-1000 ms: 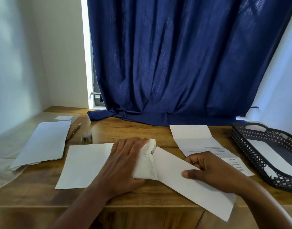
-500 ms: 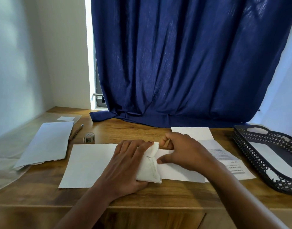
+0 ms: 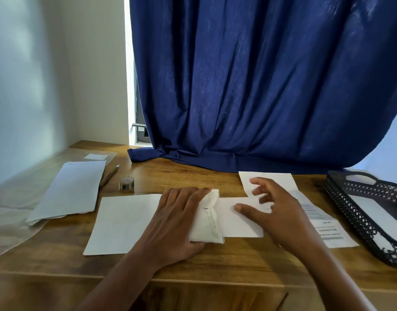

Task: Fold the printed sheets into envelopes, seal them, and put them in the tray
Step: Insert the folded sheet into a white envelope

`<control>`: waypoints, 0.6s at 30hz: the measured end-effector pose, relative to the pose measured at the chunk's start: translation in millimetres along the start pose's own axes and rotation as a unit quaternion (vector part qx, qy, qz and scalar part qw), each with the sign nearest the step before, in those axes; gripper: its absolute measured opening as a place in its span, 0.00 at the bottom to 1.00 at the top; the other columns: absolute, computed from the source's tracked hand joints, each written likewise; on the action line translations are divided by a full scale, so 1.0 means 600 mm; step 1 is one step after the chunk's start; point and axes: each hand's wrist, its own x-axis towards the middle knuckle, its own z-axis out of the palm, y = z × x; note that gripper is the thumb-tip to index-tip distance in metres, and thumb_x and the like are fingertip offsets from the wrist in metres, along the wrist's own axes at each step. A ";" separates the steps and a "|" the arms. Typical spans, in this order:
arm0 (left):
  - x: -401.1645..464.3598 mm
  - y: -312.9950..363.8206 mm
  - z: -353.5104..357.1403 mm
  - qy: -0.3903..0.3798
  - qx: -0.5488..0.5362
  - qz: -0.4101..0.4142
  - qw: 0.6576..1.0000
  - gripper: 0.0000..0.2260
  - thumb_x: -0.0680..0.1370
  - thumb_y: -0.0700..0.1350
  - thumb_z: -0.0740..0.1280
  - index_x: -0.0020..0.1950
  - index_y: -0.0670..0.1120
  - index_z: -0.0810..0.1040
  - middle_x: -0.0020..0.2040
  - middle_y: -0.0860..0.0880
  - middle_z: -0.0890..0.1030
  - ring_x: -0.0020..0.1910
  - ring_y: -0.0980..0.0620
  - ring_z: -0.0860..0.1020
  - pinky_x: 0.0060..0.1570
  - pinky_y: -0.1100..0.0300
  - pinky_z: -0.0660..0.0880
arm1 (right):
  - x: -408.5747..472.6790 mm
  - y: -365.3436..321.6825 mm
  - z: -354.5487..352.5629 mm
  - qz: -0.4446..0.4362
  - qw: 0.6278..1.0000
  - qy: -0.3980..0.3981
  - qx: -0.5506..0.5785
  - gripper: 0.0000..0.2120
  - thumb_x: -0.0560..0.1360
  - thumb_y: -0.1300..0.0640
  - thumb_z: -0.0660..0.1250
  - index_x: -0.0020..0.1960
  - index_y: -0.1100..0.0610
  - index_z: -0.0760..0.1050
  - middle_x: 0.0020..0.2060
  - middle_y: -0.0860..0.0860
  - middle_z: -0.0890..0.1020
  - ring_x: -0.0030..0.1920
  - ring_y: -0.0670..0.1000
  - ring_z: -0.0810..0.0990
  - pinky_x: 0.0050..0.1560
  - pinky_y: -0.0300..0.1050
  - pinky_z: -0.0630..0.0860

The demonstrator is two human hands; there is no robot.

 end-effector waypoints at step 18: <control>0.001 0.000 0.004 -0.010 0.004 0.009 1.000 0.48 0.67 0.70 0.73 0.81 0.57 0.54 0.74 0.55 0.64 0.70 0.54 0.64 0.72 0.51 0.64 | -0.004 -0.017 0.117 0.016 0.962 -0.135 0.239 0.15 0.77 0.57 0.73 0.35 0.43 0.86 0.37 0.40 0.87 0.40 0.39 0.84 0.35 0.30 0.77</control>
